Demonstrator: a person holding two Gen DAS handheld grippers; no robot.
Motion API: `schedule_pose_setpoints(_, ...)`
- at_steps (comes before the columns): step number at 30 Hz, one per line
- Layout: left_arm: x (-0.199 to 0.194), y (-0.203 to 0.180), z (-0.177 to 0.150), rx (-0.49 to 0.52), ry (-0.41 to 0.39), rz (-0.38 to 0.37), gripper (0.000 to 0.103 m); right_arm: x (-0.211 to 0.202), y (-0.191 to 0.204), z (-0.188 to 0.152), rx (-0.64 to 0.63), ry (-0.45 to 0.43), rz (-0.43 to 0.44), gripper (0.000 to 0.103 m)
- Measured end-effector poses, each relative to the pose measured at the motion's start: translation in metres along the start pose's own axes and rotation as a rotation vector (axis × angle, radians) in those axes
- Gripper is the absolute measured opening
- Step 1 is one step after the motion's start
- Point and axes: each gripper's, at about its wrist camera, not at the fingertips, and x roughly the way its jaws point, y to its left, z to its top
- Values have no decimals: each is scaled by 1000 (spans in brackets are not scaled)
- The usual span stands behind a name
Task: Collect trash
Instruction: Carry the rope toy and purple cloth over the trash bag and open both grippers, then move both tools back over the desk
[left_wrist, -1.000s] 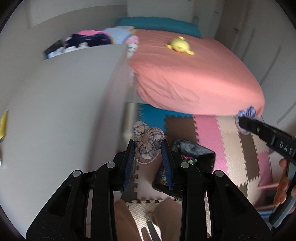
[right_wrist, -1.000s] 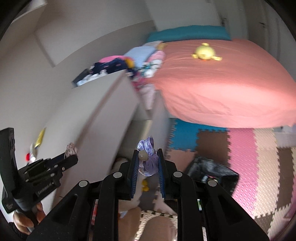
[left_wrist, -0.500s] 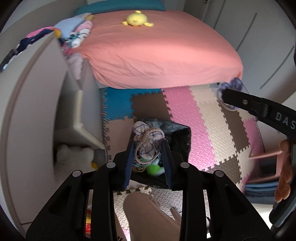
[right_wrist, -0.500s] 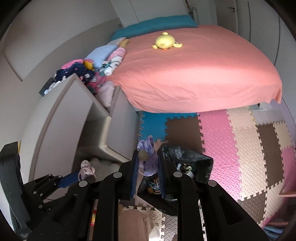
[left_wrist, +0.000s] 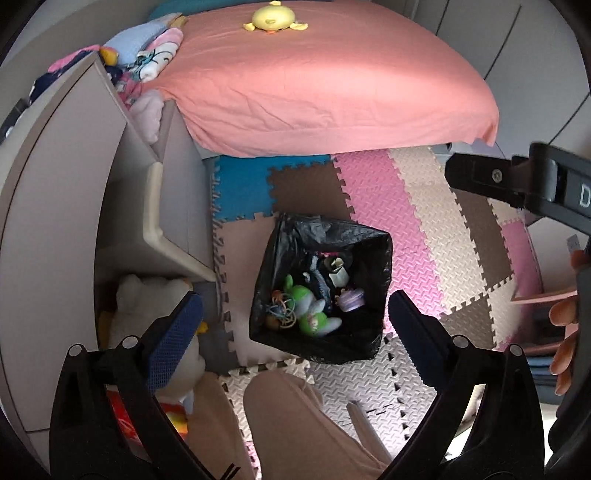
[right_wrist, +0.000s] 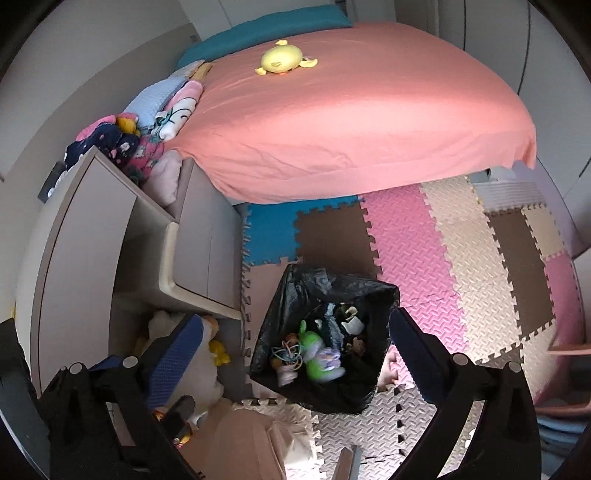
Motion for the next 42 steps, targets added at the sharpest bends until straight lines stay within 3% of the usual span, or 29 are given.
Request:
schedule_pose_setpoints(10,-8,6,-1,-8,-23,3,97,-1,3,-1,0,-7,2,100)
schedule_pose_setpoints(25,-36,41,-3,-70,-72,-9,97,-19,46,4,-79,-48,32,100)
schedule_pose_setpoints(35,-88,109,-16,-177,-166,51,97,-36,124,5,-192,-82,119,100)
schedule_pose_setpoints(42,-123,176,-43,-273,-205,129,97,-41,206,-4,-299,-74,282,100)
